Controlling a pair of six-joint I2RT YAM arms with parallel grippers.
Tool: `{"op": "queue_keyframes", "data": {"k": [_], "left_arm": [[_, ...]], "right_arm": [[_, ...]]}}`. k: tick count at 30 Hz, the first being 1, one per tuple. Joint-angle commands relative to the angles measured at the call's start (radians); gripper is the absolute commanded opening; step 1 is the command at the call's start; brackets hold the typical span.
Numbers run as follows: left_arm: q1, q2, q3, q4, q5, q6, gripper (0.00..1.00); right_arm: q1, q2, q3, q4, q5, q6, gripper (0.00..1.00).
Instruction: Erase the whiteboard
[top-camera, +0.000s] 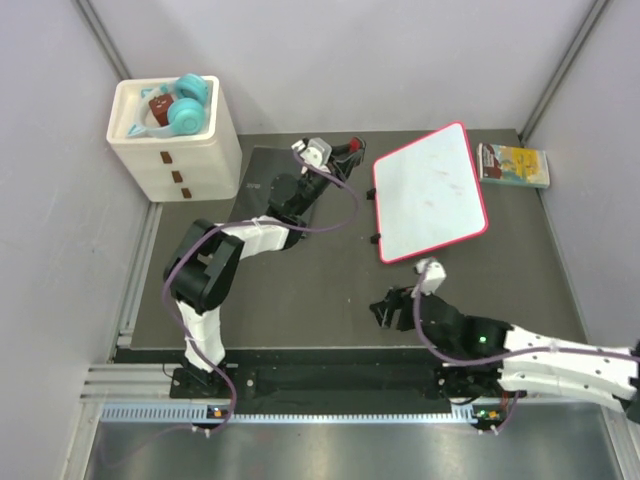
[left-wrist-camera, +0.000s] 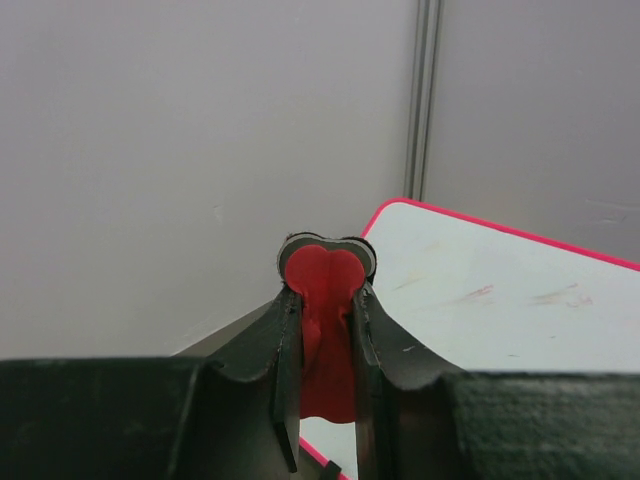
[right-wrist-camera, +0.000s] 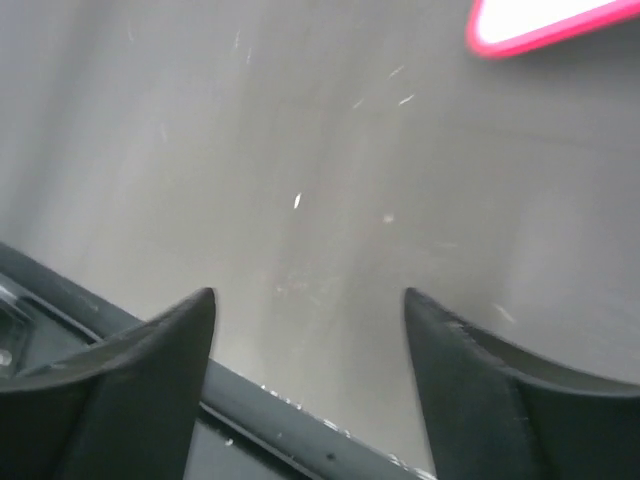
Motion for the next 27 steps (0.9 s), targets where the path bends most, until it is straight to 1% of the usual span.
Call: {"op": "queue_keyframes", "data": {"k": [1,2,3,4,6,9,11,13,14,17,18,20,21,22,24,25,26,27], "left_arm": [[0.005,-0.047,-0.044,-0.052,0.052,-0.059,0.0],[0.005,-0.044,-0.05,-0.052,0.065,-0.069,0.0],[0.005,-0.042,-0.061,-0.049,0.072,-0.085,0.0],[0.004,-0.038,-0.065,-0.046,0.079,-0.089,0.0],[0.004,-0.024,-0.079,-0.024,0.104,-0.106,0.0],[0.004,-0.008,-0.108,0.029,0.111,-0.132,0.0],[0.002,-0.004,-0.125,0.06,0.121,-0.147,0.0],[0.001,-0.001,-0.144,0.079,0.133,-0.148,0.0],[0.001,0.002,-0.147,0.079,0.136,-0.146,0.0],[0.001,0.004,-0.165,0.082,0.138,-0.143,0.0],[0.001,0.004,-0.168,0.082,0.139,-0.143,0.0],[-0.001,0.004,-0.174,0.08,0.147,-0.138,0.0],[-0.001,0.004,-0.174,0.082,0.147,-0.137,0.0],[-0.001,0.004,-0.176,0.08,0.15,-0.135,0.0],[-0.001,0.007,-0.176,0.073,0.156,-0.135,0.0],[-0.001,0.007,-0.174,0.071,0.159,-0.135,0.0],[-0.001,0.009,-0.176,0.071,0.167,-0.137,0.0],[-0.001,0.01,-0.176,0.07,0.167,-0.138,0.0]], "right_arm": [[0.007,-0.337,-0.021,-0.384,0.214,0.125,0.87],[0.007,-0.412,-0.031,-0.43,0.233,0.146,0.89],[0.007,-0.53,-0.048,-0.462,0.247,0.164,0.9],[0.007,-0.586,-0.055,-0.529,0.269,0.178,0.9],[0.007,-0.666,-0.068,-0.565,0.282,0.188,0.88],[0.007,-0.646,-0.067,-0.608,0.335,0.287,0.88],[0.007,-0.577,-0.062,-0.636,0.391,0.368,0.88],[0.007,-0.505,-0.065,-0.615,0.447,0.385,0.88],[0.007,-0.485,-0.073,-0.526,0.461,0.34,0.87],[0.004,-0.433,-0.094,-0.357,0.498,0.258,0.87],[-0.02,-0.428,-0.108,-0.305,0.497,0.231,0.87],[-0.066,-0.427,-0.124,-0.233,0.443,0.179,0.87],[-0.101,-0.425,-0.145,-0.143,0.41,0.155,0.87],[-0.164,-0.424,-0.156,-0.093,0.33,0.122,0.87],[-0.226,-0.392,-0.162,0.012,0.259,0.068,0.88],[-0.278,-0.367,-0.157,0.045,0.195,0.05,0.88],[-0.301,-0.341,-0.153,0.089,0.154,0.004,0.88],[-0.319,-0.271,-0.13,0.115,0.121,-0.007,0.88]]}}
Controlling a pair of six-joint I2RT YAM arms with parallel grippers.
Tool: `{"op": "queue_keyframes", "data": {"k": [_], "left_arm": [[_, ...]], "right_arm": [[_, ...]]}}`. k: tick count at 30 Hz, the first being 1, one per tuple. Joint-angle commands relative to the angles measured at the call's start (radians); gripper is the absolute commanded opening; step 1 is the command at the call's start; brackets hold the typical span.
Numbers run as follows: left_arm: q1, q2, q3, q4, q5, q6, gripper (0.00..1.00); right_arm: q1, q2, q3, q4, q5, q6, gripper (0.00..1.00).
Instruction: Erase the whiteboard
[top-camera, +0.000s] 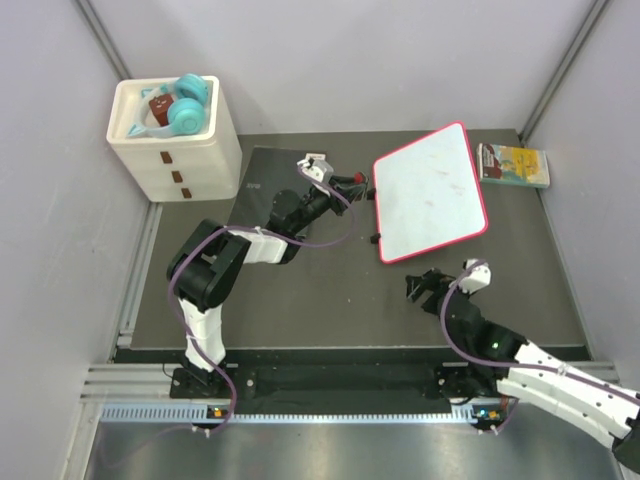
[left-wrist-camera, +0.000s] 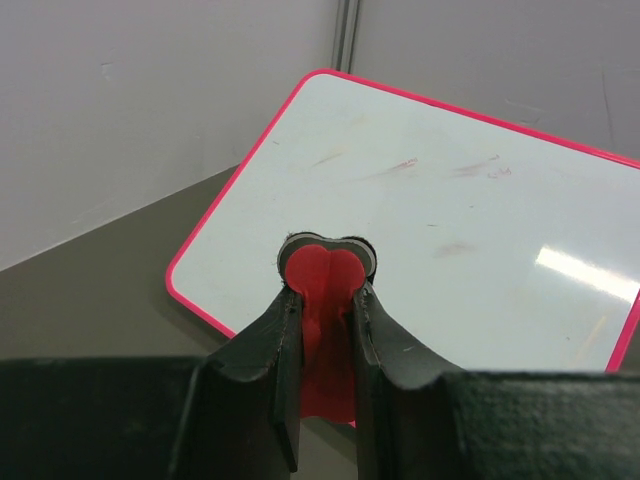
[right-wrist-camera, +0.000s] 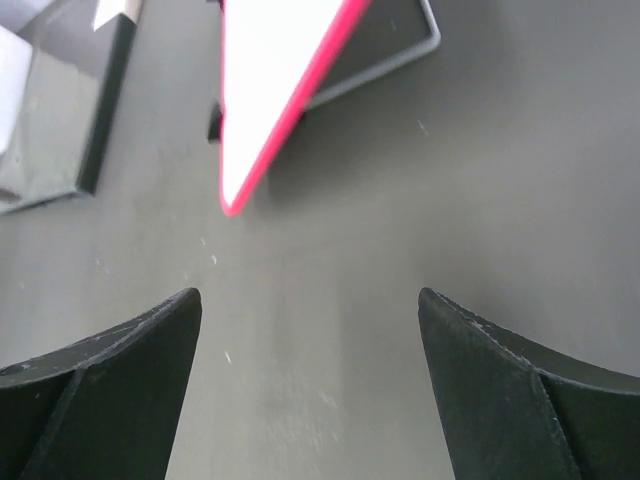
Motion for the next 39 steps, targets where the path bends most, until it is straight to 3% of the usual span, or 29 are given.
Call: {"op": "queue_keyframes", "data": {"k": [1,7,12,39], "left_arm": [[-0.001,0.008,-0.008,0.07,0.034,-0.013,0.0],[-0.004,0.023,-0.008,0.076,0.055,-0.025,0.0],[-0.005,0.037,-0.013,0.105,0.08,-0.037,0.0],[-0.005,0.051,-0.043,0.154,0.13,-0.054,0.0]], "right_arm": [[-0.109,0.153,0.04,0.326,-0.228,-0.154,0.88],[-0.118,0.376,0.108,0.499,-0.313,-0.215,0.89],[-0.143,0.447,0.085,0.64,-0.326,-0.211,0.89],[-0.293,0.888,0.146,0.97,-0.301,-0.143,0.76]]}}
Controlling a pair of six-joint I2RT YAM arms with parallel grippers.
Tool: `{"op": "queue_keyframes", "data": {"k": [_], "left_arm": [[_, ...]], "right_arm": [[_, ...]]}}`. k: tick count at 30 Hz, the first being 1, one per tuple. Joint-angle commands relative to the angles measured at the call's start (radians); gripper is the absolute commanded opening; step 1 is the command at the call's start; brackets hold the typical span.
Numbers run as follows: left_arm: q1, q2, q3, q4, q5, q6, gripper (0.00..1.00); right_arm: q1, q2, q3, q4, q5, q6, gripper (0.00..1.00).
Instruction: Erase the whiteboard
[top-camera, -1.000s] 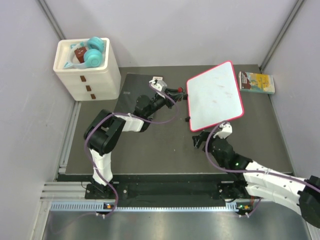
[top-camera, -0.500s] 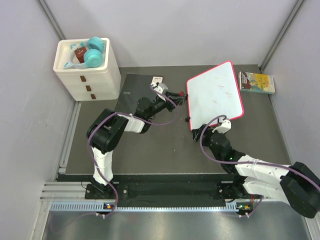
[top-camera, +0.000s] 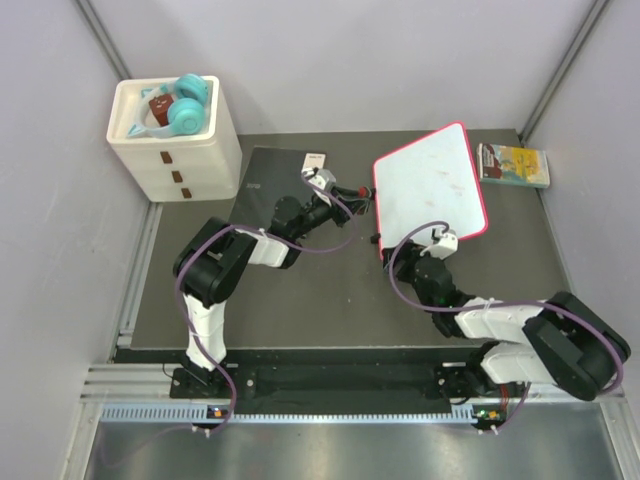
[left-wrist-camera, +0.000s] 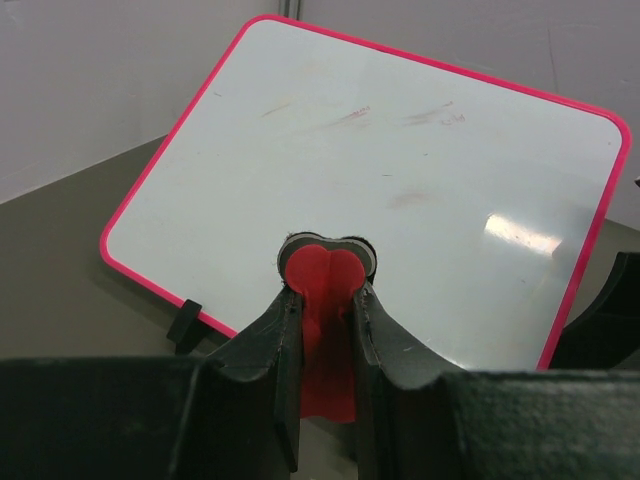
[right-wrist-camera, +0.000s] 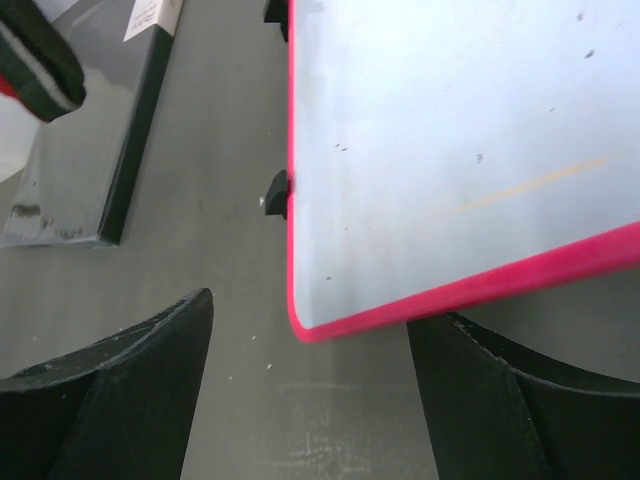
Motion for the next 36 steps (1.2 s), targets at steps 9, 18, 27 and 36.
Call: {"op": "queue_keyframes", "data": {"k": [9,18,27,36], "left_arm": [[-0.005,0.013,-0.004,0.099,0.029,-0.019,0.0],[-0.007,0.059,0.032,0.093,0.061,-0.042,0.0],[-0.01,0.064,0.033,0.08,0.058,-0.036,0.0],[-0.008,0.033,0.18,-0.439,-0.003,0.045,0.0]], "right_arm": [[-0.08,0.155,0.087,0.065,-0.025,0.003,0.74],[-0.104,0.201,0.147,-0.036,-0.004,-0.021,0.73],[-0.11,0.15,0.115,-0.067,-0.028,-0.014,0.74],[-0.06,-0.04,0.07,-0.195,0.002,-0.074,0.81]]}}
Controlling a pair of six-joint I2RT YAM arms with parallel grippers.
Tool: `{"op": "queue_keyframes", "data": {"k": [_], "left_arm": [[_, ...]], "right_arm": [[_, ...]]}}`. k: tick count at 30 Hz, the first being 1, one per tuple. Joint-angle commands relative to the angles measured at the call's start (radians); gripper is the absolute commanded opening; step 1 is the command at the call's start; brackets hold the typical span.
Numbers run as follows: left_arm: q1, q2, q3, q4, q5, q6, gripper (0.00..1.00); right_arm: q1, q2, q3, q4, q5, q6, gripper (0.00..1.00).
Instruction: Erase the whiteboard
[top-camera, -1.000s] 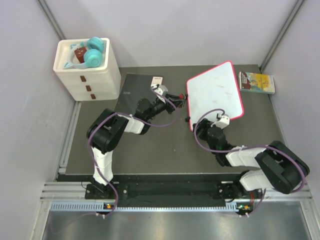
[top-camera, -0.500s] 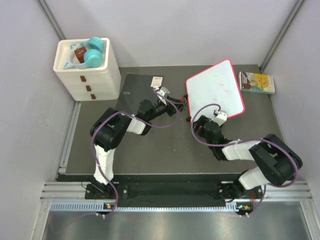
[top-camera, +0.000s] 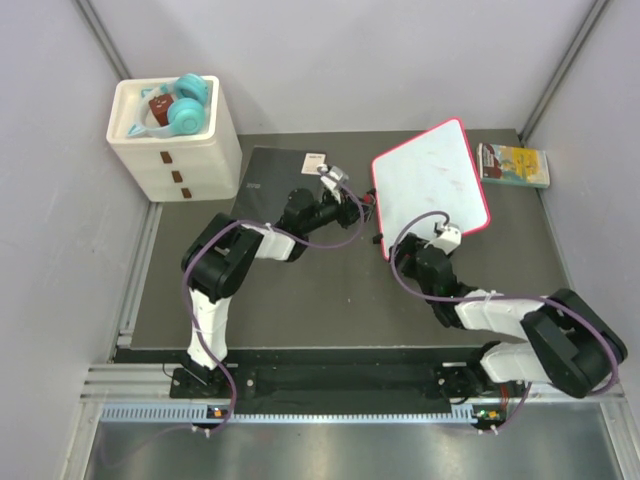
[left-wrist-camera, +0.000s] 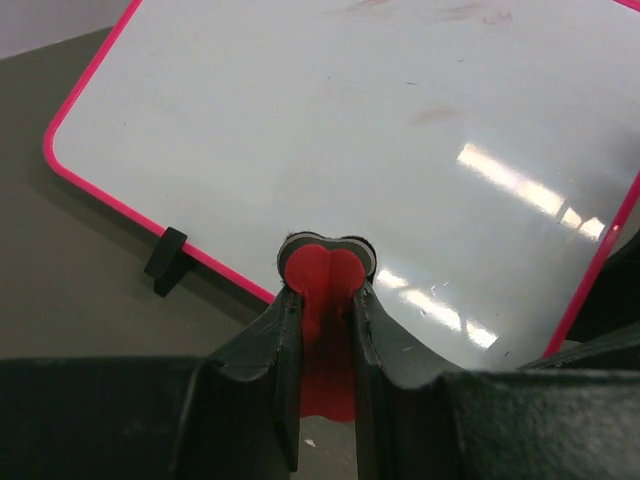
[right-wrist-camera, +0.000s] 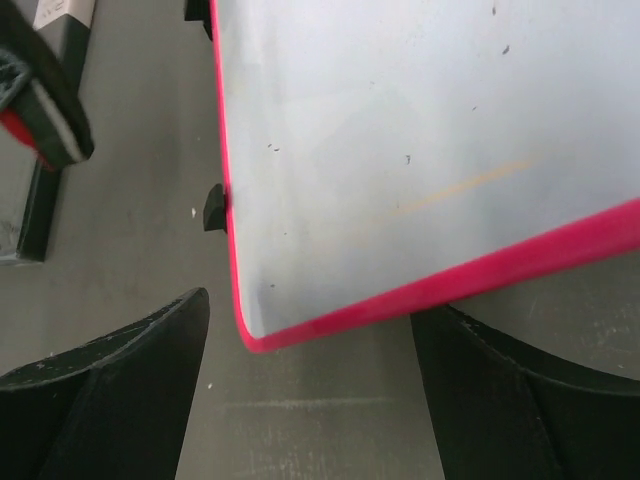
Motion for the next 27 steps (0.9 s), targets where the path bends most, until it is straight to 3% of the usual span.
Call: {"op": "queue_keyframes", "data": {"k": [1,5,8,10,11,12,14,17,19,22,25,27], "left_arm": [[-0.002,-0.031,0.095,-0.228,-0.016,0.042,0.0],[0.0,-0.048,0.091,-0.279,-0.152,-0.011,0.0],[0.008,-0.039,0.166,-0.49,-0.253,-0.015,0.0],[0.012,-0.004,0.232,-0.717,-0.307,-0.044,0.0],[0.024,0.014,0.327,-0.804,-0.342,-0.089,0.0],[0.032,0.037,0.378,-0.971,-0.332,-0.102,0.0],[0.055,0.108,0.51,-1.092,-0.308,-0.114,0.0],[0.075,0.162,0.591,-1.21,-0.291,-0.128,0.11],[0.08,0.166,0.59,-1.207,-0.304,-0.139,0.37],[0.083,0.171,0.59,-1.213,-0.326,-0.134,0.48],[0.086,0.176,0.599,-1.218,-0.337,-0.124,0.52],[0.086,0.177,0.605,-1.223,-0.318,-0.114,0.59]], "right_arm": [[0.044,-0.105,0.011,-0.084,0.033,-0.057,0.81],[0.081,-0.139,0.041,-0.162,0.021,-0.047,0.82],[0.11,-0.146,0.047,-0.191,0.019,-0.041,0.82],[0.127,-0.151,0.047,-0.207,0.014,-0.031,0.83],[0.133,-0.152,0.046,-0.214,0.014,-0.021,0.83],[0.139,-0.157,0.043,-0.217,0.019,-0.018,0.83],[0.156,-0.166,0.029,-0.213,0.021,-0.006,0.83],[0.17,-0.172,0.024,-0.228,0.025,-0.001,0.83],[0.172,-0.191,0.015,-0.233,0.025,0.003,0.83],[0.172,-0.22,-0.006,-0.243,0.036,0.008,0.83],[0.172,-0.261,-0.025,-0.262,0.044,0.014,0.83],[0.172,-0.289,-0.032,-0.274,0.047,0.012,0.84]]}}
